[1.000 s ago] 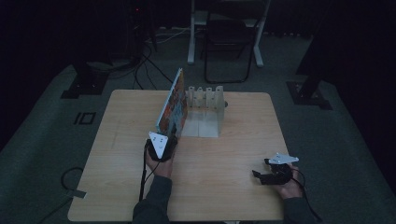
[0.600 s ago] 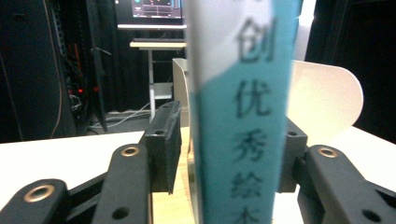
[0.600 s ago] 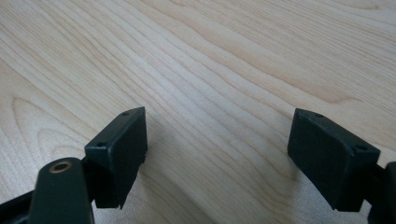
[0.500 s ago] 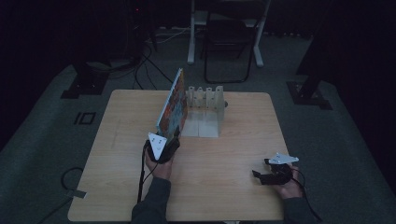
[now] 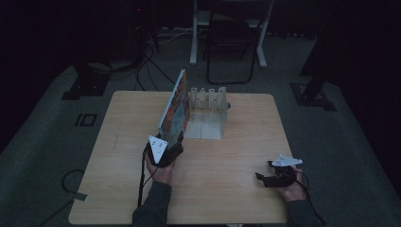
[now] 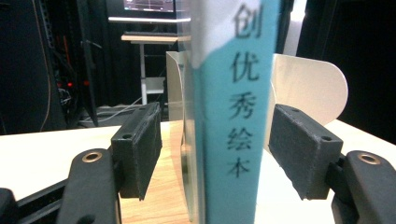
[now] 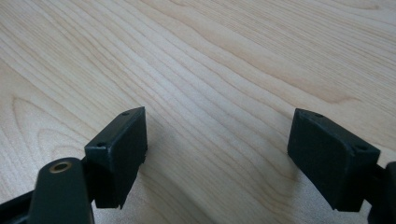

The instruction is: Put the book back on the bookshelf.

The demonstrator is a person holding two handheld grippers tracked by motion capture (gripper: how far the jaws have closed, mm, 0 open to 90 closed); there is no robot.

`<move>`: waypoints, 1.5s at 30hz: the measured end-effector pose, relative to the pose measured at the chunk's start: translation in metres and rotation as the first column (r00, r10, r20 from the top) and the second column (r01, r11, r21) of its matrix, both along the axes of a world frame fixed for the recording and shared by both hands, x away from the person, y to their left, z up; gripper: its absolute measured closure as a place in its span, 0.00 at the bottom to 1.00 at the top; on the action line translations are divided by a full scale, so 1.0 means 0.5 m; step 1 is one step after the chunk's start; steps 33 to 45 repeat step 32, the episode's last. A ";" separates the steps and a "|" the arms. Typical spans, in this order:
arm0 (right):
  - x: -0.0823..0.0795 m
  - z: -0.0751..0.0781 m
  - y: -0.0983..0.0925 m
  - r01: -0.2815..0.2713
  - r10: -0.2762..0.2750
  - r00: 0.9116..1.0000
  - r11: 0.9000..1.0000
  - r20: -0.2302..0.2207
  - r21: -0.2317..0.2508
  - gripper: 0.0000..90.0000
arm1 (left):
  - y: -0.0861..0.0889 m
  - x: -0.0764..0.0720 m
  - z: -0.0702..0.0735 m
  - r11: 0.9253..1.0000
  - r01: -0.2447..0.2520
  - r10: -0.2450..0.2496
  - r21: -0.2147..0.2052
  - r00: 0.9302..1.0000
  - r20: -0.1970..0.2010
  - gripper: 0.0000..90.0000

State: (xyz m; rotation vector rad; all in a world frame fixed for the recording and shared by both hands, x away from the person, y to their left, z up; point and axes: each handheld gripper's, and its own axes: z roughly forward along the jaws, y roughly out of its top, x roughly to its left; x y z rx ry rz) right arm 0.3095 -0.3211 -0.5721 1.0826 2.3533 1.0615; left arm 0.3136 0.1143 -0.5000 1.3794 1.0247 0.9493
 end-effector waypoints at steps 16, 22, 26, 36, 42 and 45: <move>0.000 0.000 0.000 -0.001 0.001 1.000 1.000 -0.001 0.000 0.21 | 0.014 -0.031 0.019 0.999 0.045 -0.045 -0.002 0.999 0.017 0.37; 0.000 0.000 0.000 -0.001 0.001 1.000 1.000 -0.001 0.000 0.21 | 0.015 -0.041 0.022 0.999 0.054 -0.054 -0.004 0.998 0.023 0.37; 0.000 0.000 0.000 -0.002 0.002 1.000 1.000 -0.001 0.000 0.21 | 0.016 -0.048 0.022 0.998 0.067 -0.067 -0.006 0.998 0.021 0.37; 0.000 0.000 0.000 -0.002 0.002 1.000 1.000 -0.001 0.000 0.21 | 0.019 -0.070 0.028 0.996 0.085 -0.085 -0.006 0.996 0.035 0.37; 0.000 0.000 0.000 -0.002 0.002 1.000 1.000 -0.001 0.000 0.21 | 0.019 -0.070 0.028 0.996 0.085 -0.085 -0.006 0.996 0.035 0.37; 0.000 0.000 0.000 -0.002 0.002 1.000 1.000 -0.001 0.000 0.21 | 0.019 -0.070 0.028 0.996 0.085 -0.085 -0.006 0.996 0.035 0.37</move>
